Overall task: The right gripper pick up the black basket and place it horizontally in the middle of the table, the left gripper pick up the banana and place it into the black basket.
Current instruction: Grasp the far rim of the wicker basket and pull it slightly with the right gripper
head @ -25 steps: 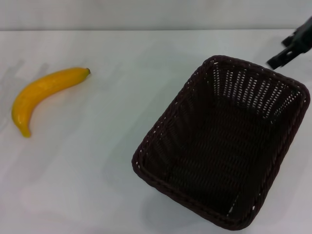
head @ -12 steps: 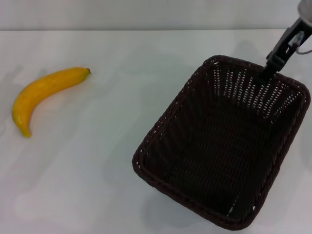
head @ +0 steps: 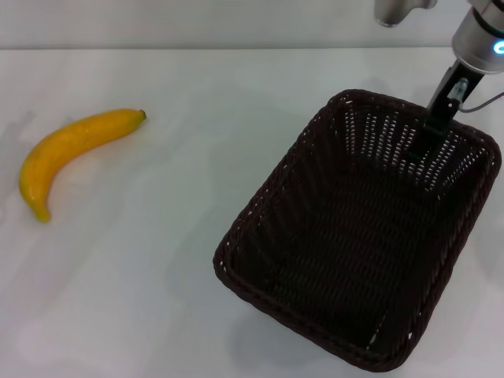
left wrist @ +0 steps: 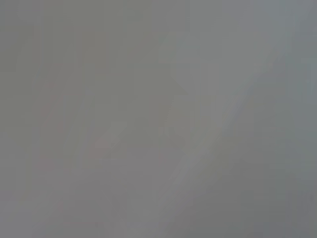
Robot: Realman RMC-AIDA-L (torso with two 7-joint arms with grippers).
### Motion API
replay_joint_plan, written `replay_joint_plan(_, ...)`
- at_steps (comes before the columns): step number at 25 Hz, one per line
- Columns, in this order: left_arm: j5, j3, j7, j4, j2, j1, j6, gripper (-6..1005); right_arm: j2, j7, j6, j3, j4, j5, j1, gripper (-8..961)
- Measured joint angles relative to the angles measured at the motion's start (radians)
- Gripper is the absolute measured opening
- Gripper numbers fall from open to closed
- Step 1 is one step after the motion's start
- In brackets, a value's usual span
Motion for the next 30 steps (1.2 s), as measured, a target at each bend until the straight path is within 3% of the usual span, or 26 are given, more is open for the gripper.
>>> replay_joint_plan(4,0.013,0.0,0.004,-0.002,0.001,0.001,-0.001,874,0.001,0.012,-0.011,-0.031,0.004,0.0,0.005,845)
replay_joint_plan(14,0.017,0.0,0.016,0.002,0.006,0.005,-0.001,874,0.005,0.021,-0.002,-0.171,0.023,0.003,0.017,669)
replay_joint_plan(20,0.042,0.001,0.016,0.002,0.008,0.003,-0.002,874,0.002,0.042,0.012,-0.098,0.025,0.008,0.044,439)
replay_joint_plan(25,0.074,0.0,0.016,0.004,0.031,0.003,-0.015,875,-0.004,0.179,0.033,-0.056,0.02,0.01,0.064,317)
replay_joint_plan(28,0.074,-0.006,0.021,0.005,0.046,0.005,-0.031,875,-0.018,0.271,0.055,0.002,0.015,0.006,0.063,223)
replay_joint_plan(30,0.075,-0.005,0.039,0.005,0.053,0.005,-0.037,875,-0.041,0.339,0.079,0.059,0.014,0.003,0.058,219)
